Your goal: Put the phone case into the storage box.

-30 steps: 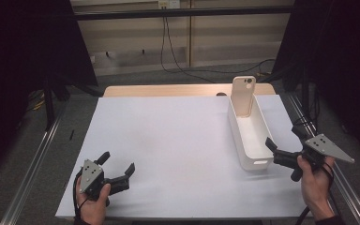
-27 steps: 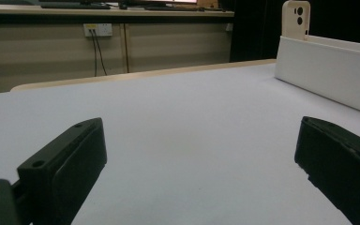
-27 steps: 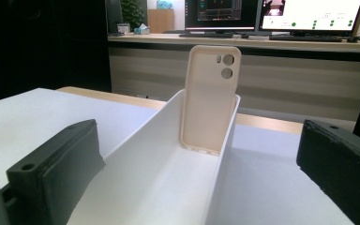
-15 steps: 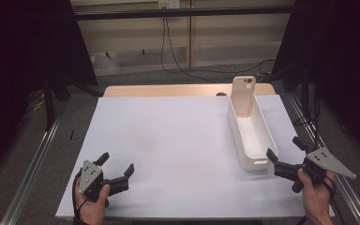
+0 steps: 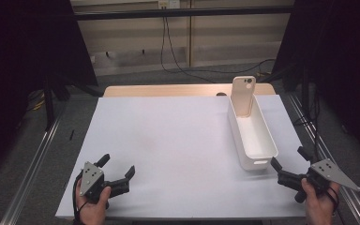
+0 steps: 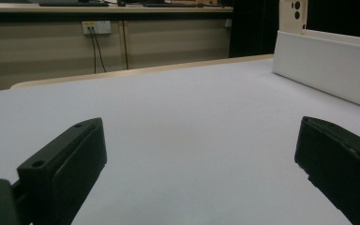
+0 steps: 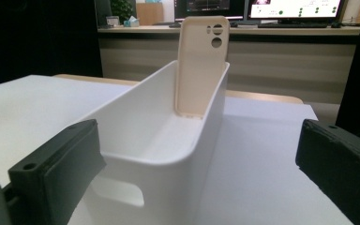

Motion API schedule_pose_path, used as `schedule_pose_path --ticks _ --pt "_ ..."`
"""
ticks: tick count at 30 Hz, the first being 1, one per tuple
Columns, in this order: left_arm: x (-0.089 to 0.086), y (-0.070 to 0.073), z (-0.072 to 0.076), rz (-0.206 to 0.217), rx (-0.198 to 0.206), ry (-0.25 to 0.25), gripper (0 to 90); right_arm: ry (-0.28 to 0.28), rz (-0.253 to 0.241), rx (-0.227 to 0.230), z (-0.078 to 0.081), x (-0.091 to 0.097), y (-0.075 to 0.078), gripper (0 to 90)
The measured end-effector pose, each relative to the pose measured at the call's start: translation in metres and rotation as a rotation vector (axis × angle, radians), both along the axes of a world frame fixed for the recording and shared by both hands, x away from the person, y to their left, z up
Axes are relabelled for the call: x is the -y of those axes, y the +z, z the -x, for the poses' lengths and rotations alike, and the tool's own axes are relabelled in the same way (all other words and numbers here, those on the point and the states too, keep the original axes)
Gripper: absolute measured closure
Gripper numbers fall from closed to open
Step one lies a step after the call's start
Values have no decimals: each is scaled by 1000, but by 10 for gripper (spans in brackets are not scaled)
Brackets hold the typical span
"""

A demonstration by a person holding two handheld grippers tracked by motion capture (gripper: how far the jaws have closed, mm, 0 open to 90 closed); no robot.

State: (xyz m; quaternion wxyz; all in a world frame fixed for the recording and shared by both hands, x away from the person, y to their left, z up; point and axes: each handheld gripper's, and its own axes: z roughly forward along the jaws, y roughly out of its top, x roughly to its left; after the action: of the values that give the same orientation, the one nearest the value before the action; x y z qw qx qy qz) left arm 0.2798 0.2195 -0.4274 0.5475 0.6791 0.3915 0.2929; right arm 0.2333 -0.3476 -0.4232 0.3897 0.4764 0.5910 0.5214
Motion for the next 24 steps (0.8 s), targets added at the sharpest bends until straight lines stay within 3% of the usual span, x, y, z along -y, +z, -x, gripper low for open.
schedule_pose_path --ticks 14,18,21,24 --pt "-3 1 1 4 0 14 25 -11 24 -26 20 2 -12 0" --pt "-4 1 0 6 1 15 25 30 37 -24 20 2 -12 0" --pt "-5 1 -1 11 0 17 25 21 -9 -31 18 5 -13 0" --pt "-6 1 -1 6 -2 18 25 29 1 -27 18 6 -13 0"
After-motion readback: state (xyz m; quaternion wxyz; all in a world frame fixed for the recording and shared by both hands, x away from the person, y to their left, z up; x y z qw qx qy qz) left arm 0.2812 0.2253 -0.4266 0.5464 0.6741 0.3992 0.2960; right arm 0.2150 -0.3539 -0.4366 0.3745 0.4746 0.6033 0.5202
